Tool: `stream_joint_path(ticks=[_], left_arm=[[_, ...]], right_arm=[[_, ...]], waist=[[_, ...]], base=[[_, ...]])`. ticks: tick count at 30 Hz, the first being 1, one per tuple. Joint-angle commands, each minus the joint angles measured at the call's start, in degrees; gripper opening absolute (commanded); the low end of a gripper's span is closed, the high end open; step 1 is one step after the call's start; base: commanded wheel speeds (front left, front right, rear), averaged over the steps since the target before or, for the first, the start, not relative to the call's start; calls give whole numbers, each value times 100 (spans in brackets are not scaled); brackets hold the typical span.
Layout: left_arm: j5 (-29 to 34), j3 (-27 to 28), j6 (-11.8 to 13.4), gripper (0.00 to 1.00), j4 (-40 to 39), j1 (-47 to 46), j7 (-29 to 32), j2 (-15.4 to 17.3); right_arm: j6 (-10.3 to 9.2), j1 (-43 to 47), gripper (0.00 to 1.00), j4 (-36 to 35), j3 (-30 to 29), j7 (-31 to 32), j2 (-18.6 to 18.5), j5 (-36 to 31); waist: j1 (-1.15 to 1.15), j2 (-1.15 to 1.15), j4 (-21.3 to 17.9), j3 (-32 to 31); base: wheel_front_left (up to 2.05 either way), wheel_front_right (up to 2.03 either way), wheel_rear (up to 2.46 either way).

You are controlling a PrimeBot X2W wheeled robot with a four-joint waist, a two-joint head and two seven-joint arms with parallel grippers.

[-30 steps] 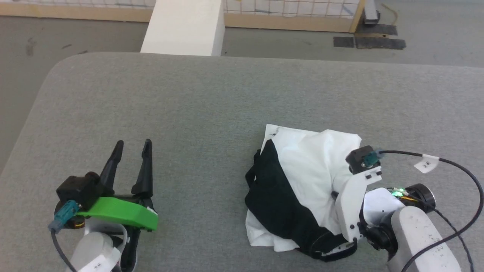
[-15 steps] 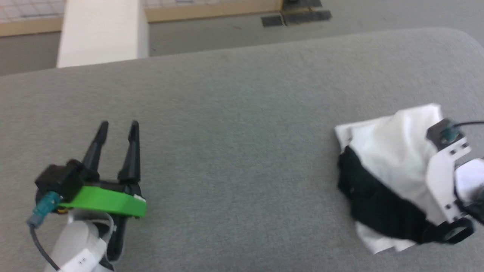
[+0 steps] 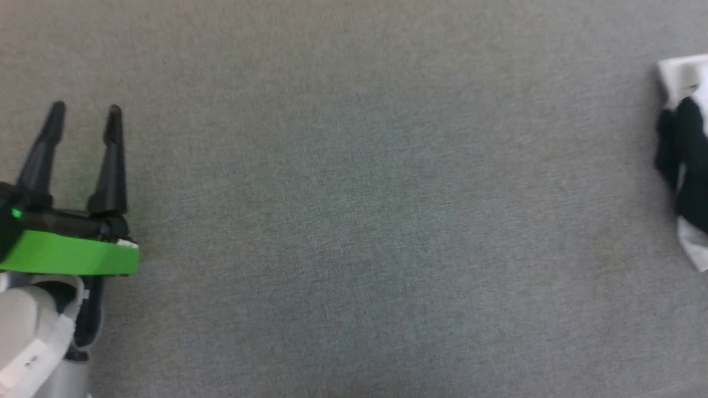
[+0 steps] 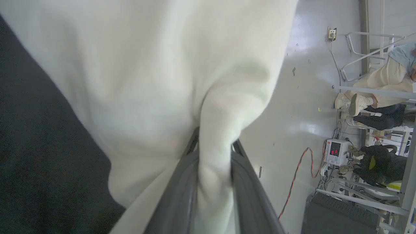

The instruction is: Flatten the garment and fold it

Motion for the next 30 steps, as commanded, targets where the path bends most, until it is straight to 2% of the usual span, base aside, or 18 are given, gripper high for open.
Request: stream_joint_path(ticks=[1, 7, 8, 9, 13, 17, 22, 25, 28, 30], left_arm=[[-27, 79, 47, 100, -96, -52, 47, 101], [-83, 310, 127, 100, -396, 97, 166, 294], [-92, 331, 133, 100, -436, 131, 180, 313], [-99, 347, 141, 100, -468, 158, 191, 327], [-113, 393, 176, 100, -545, 246, 235, 368], [-135, 335, 184, 100, -461, 276, 188, 310], [-212, 261, 224, 100, -160, 322, -17, 83], [-241, 232, 273, 100, 38, 370, -126, -68], [-231, 253, 359, 100, 212, 423, -239, -209], [-201, 285, 430, 100, 315, 487, -302, -297]], right_arm=[[-12, -132, 0, 52, -143, -94, -18, -83], [-12, -341, 0, 276, -549, -452, 78, -391], [-12, -364, 39, 331, -566, -502, 84, -466], [-12, -404, 100, 366, -646, -574, 109, -522], [-12, -557, 100, 518, -902, -781, 228, -680], [-12, -715, 100, 540, -1057, -1037, 255, -692], [-12, -1047, 100, 175, -1099, -1504, 286, -279], [-12, -1249, 100, -172, -870, -1759, 337, 74], [-12, -1528, 100, -531, -670, -2014, 554, 408], [-12, -1760, 100, -711, -610, -2256, 964, 522]], waist=[[-1, -1, 73, 645], [-1, -1, 99, 826], [-1, -1, 101, 832], [-1, -1, 98, 838], [-1, -1, 57, 819], [-1, -1, 25, 540], [-1, -1, 62, -96], [-1, -1, 133, -544], [-1, -1, 206, -983], [-1, -1, 237, -1298]], base=[[0, 0, 0], [0, 0, 0], [0, 0, 0], [0, 0, 0], [0, 0, 0], [0, 0, 0], [0, 0, 0], [0, 0, 0], [0, 0, 0], [0, 0, 0]])
